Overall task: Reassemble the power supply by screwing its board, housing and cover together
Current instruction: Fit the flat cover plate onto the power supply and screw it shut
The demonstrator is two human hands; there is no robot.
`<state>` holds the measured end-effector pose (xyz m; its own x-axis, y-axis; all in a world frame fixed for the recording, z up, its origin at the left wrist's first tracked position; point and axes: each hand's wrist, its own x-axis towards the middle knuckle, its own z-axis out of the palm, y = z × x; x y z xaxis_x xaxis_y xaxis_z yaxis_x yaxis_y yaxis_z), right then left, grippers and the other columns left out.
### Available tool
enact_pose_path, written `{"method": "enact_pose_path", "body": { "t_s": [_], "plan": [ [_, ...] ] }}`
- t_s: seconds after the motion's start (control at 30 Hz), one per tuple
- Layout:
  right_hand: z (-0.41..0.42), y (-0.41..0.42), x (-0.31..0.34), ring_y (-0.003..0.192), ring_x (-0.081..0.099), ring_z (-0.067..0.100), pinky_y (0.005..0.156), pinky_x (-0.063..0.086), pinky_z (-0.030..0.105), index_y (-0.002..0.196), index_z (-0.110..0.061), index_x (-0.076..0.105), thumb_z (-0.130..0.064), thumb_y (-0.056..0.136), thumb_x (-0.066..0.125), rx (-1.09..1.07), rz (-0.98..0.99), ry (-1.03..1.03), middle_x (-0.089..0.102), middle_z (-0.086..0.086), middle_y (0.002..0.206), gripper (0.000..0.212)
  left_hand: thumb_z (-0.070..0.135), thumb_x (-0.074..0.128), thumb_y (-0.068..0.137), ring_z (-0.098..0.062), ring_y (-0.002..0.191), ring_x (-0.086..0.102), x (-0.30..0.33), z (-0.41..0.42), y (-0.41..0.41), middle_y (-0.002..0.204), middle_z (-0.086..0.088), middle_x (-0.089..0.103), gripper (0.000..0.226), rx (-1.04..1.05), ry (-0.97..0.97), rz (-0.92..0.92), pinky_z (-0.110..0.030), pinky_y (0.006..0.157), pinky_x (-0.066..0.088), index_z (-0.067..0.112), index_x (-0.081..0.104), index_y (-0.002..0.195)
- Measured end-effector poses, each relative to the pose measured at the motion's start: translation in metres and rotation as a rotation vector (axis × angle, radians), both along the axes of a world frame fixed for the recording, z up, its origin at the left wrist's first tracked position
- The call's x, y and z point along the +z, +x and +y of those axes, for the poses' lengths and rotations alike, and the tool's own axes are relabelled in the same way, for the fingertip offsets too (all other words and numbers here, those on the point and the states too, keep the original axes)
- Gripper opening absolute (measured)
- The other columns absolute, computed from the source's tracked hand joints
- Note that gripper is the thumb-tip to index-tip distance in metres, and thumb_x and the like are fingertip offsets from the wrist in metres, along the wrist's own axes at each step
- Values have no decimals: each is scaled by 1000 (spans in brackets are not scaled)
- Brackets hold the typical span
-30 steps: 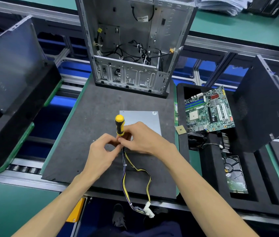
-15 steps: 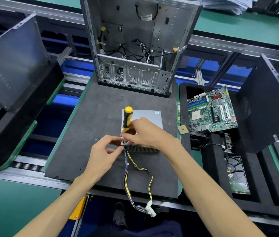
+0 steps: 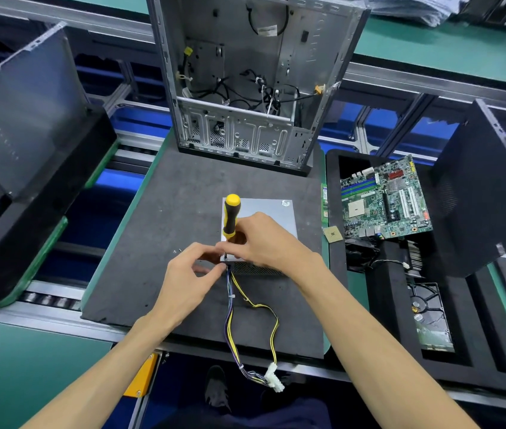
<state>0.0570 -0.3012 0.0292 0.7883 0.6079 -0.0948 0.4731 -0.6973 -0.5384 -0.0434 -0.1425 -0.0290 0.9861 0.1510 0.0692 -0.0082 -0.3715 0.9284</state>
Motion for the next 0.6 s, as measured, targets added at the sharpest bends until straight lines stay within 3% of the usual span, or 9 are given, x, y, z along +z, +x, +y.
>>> {"method": "enact_pose_path", "body": {
  "t_s": [0.1, 0.23, 0.4, 0.5, 0.6],
  "plan": [
    [2, -1, 0, 56, 47, 8, 54, 31, 28, 61, -32, 41, -45, 93, 68, -11, -55, -8, 48, -12, 57, 43, 7, 75, 86, -10, 91, 70, 2, 1, 0, 97, 18, 69, 32, -17, 8, -11, -14, 78, 54, 35, 68, 101],
    [4, -5, 2, 67, 53, 22, 61, 36, 33, 79, -21, 59, -38, 94, 66, 41, -44, 19, 54, -8, 64, 24, 2, 69, 89, -8, 93, 68, 1, 4, 2, 97, 20, 69, 32, -44, 49, -9, -19, 82, 56, 31, 68, 103],
    [0, -3, 5, 76, 57, 28, 71, 48, 40, 84, -12, 58, -33, 98, 63, 64, 64, -5, 63, 2, 75, 26, -10, 52, 93, -14, 95, 69, 26, 11, 10, 101, 3, 70, 37, 42, 25, -83, -27, 84, 57, 18, 69, 110],
    [-2, -2, 9, 81, 62, 30, 80, 53, 44, 89, -3, 66, -26, 98, 62, 85, 128, -18, 69, 8, 78, 25, 8, 45, 102, -20, 95, 68, 70, 19, 21, 106, -4, 66, 27, -4, -55, -231, -29, 76, 59, 14, 65, 120],
    [-2, -1, 14, 82, 61, 27, 82, 52, 43, 93, -4, 68, -19, 97, 63, 121, 149, -8, 65, 4, 77, 17, 26, 53, 100, -23, 98, 64, 115, 23, 30, 117, 0, 55, 35, -291, 118, -286, -27, 74, 57, 22, 59, 134]
  ]
}}
